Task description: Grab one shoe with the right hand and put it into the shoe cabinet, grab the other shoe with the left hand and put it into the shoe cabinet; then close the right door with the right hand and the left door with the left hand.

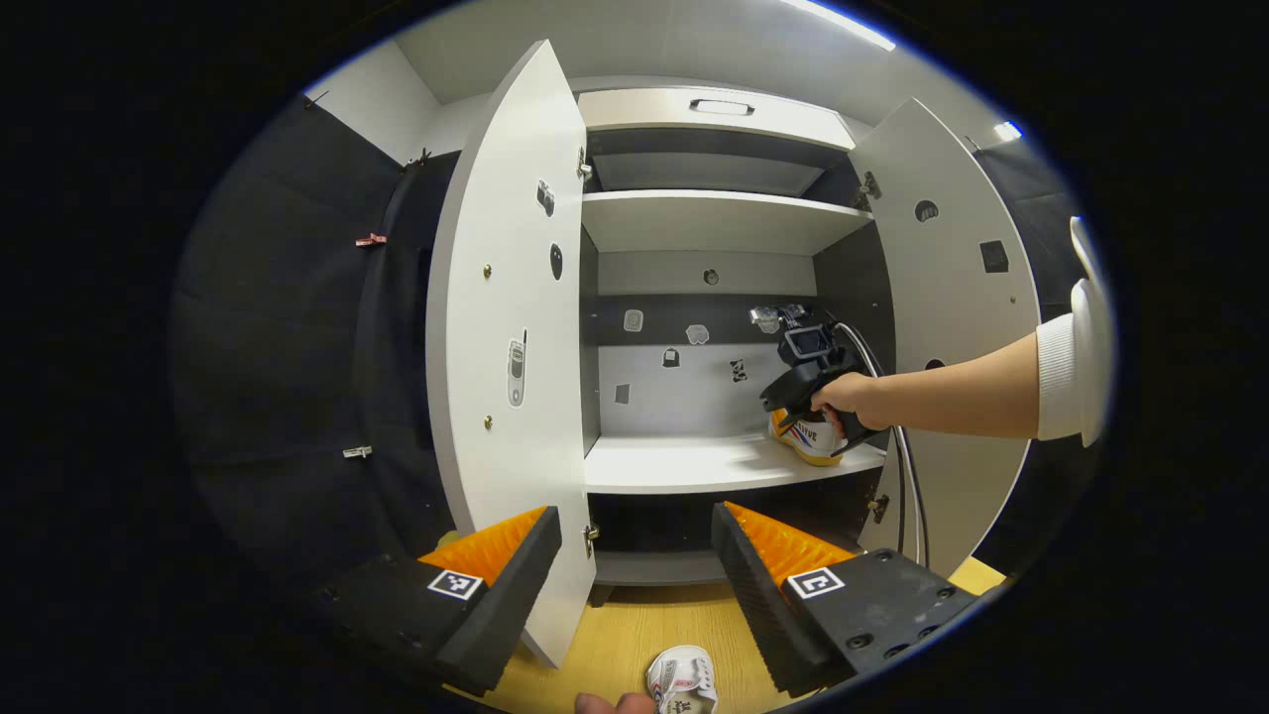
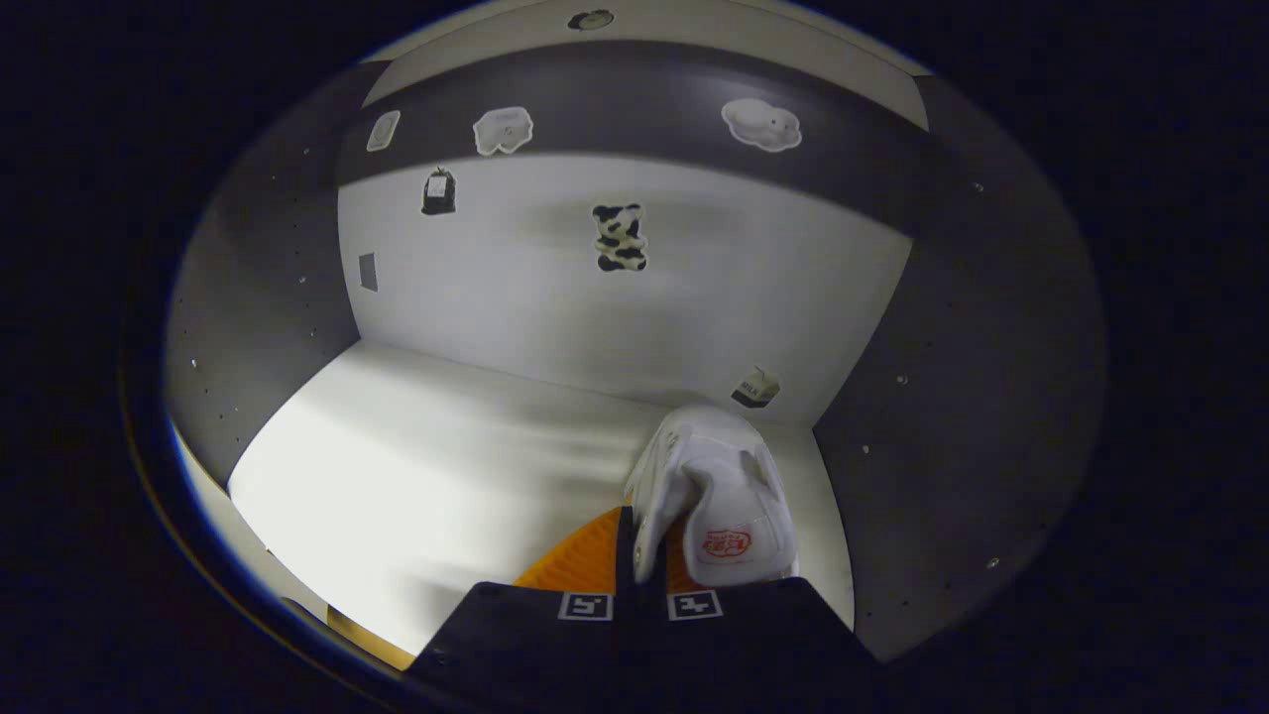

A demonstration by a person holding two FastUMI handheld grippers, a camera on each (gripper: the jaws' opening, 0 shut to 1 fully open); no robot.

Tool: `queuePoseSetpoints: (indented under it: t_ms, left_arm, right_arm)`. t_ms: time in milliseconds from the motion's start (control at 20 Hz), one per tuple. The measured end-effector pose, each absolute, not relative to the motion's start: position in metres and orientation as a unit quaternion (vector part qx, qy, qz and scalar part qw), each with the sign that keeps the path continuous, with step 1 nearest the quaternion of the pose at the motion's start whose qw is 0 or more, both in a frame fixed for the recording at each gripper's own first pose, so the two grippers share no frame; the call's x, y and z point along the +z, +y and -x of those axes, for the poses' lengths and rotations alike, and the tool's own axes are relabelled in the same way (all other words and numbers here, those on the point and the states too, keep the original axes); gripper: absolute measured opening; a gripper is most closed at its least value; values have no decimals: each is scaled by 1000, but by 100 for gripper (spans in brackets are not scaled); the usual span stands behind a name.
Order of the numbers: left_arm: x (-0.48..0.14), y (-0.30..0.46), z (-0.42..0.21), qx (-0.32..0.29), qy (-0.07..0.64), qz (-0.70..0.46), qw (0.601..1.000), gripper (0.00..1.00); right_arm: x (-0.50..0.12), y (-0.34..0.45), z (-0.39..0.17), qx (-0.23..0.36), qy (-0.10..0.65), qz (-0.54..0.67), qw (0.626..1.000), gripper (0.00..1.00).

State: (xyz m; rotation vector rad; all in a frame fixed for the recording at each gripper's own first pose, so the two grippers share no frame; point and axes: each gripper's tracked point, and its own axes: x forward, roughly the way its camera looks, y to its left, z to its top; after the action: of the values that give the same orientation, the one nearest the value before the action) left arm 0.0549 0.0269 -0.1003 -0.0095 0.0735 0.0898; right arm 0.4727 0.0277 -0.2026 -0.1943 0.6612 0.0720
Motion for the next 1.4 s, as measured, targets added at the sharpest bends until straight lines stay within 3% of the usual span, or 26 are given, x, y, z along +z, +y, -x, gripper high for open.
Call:
queuePoseSetpoints:
  t_ms: [350,550,600,700,750,1100,1400]
  left_arm:
    - [-104,20,-48,53,41,0,998,95]
    - [-96,16,-43,43,34,0,999,95]
    - [-93,15,-42,40,33,1,999,95]
    - [-90,12,-36,34,29,0,999,95]
    - [-89,11,-34,30,28,-3,999,95]
    - [-104,0,-19,5,45,7,999,95]
    - [-122,4,-7,-1,47,1,999,95]
  right_arm:
    - [-207,27,-475,12,342,95,935,9]
    - [-202,35,-455,8,346,68,936,47]
    - [-200,38,-449,8,343,62,937,66]
    - [-189,43,-432,3,331,54,942,87]
    - [-183,45,-425,0,319,53,946,90]
    - [-120,68,-356,11,176,35,984,99]
    - [-67,71,-270,30,68,-8,997,98]
